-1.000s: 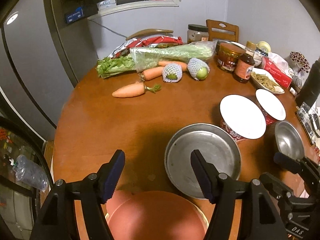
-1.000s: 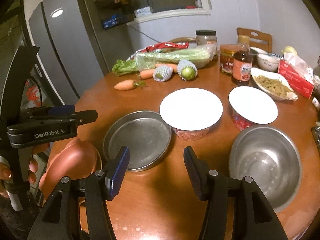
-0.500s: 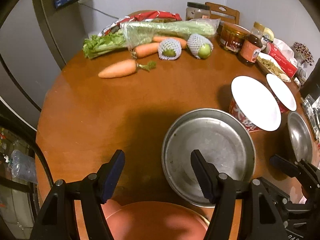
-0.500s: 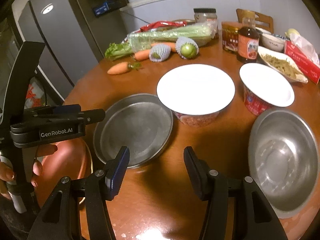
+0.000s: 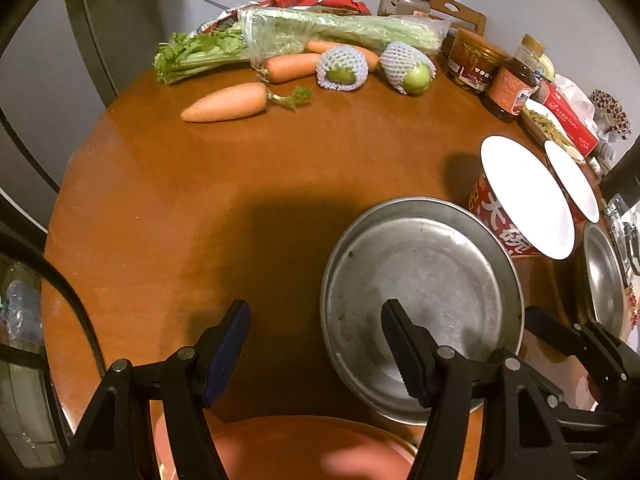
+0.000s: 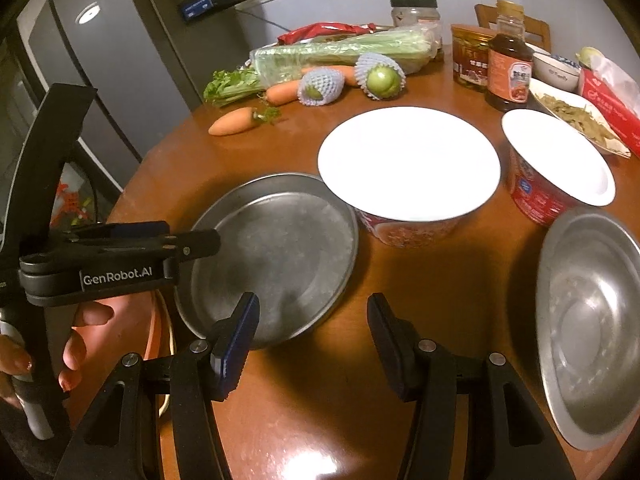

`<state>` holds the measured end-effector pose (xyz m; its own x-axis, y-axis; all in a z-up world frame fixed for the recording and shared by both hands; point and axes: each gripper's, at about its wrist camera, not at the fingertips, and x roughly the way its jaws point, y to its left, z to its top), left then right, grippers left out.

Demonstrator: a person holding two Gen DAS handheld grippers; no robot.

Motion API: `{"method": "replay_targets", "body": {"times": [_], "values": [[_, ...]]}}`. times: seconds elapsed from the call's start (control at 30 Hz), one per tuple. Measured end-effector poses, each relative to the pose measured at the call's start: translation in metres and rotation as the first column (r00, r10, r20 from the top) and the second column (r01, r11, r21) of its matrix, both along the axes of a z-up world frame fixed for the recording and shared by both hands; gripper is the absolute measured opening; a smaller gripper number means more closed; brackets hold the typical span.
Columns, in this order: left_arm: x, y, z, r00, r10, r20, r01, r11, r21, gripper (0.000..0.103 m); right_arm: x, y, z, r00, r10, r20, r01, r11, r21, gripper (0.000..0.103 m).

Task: Organize plates and bowls
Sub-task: 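Grasp the rim of the grey metal tray with the left tool, then lift the grey tray with the left tool and carry it over the pink plate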

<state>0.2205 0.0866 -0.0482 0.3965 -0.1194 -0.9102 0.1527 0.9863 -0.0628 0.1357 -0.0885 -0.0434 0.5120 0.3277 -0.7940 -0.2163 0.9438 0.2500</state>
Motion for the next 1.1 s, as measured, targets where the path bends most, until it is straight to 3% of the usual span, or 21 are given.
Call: {"method": "replay_targets", "body": {"times": [0.2,0.4,1.1], "values": [[0.001,-0.004,-0.006,1.0,-0.012,-0.019,0.012,1.0,-0.002,0.056,0.006,0.008,-0.003,1.0,0.014,0.001,-0.014,1.0,-0.021,0.043],[0.002,-0.005,-0.004,1.0,-0.023,-0.011,0.022,0.999,-0.049,0.043,0.01,0.014,-0.004,1.0,0.014,0.003,-0.014,0.999,-0.03,0.042],[-0.019,0.032,0.056,0.979,0.083,0.185,-0.073,0.995,-0.063,0.043,0.005,0.054,0.047,0.984,0.098,0.147,-0.091,0.994,-0.056,0.042]]}}
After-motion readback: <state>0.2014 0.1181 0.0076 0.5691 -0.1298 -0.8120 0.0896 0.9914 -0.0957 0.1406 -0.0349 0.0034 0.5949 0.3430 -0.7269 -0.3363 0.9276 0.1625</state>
